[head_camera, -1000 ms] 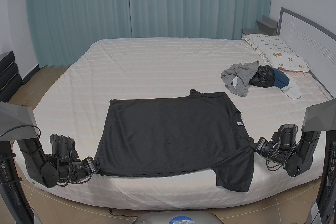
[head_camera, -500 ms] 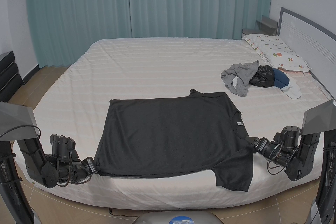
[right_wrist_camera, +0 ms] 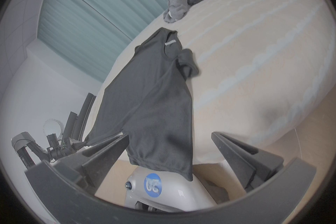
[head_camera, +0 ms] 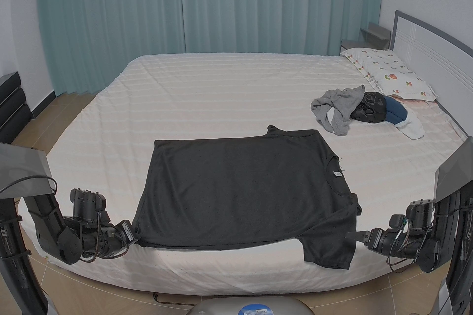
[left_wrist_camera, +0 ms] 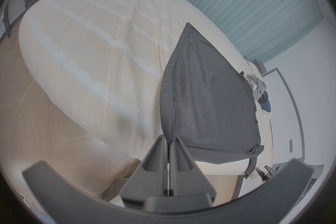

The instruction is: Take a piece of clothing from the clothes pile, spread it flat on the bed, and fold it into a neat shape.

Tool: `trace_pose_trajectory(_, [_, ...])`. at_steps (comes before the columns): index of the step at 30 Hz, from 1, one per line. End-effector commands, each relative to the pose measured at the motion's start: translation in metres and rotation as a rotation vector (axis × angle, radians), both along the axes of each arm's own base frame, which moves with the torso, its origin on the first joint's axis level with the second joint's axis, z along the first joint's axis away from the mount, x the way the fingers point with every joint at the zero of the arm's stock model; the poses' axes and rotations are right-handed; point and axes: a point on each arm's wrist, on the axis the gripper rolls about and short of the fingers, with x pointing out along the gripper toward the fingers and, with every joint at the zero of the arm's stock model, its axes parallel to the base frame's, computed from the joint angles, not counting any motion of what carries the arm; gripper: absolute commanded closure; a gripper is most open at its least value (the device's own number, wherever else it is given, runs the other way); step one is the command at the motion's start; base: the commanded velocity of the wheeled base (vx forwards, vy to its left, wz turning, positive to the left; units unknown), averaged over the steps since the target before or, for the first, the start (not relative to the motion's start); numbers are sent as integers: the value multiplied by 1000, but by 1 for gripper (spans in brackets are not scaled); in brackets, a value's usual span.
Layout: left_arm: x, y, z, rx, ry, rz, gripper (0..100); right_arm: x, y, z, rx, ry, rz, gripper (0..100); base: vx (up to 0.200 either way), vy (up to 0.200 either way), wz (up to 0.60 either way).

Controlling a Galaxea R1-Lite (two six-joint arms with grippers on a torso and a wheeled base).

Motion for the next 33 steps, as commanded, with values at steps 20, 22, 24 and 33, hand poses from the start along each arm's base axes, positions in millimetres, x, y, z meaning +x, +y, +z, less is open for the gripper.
trace_pose_trajectory(20, [0,0,-2,1,5,-1,100,25,16,-8,97,-15,-2,0,0,0,0])
trace_pose_trajectory(22, [0,0,-2,1,5,-1,100,25,16,-9,93,-12,-4,0,0,0,0])
trace_pose_trajectory(24, [0,0,-2,1,5,1,100,24,16,-11,80,-7,-6,100,0,0,0])
trace_pose_trajectory(33, [-3,1,-3,12,13,-1,100,6,8,-7,20,28,-64,100,0,0,0])
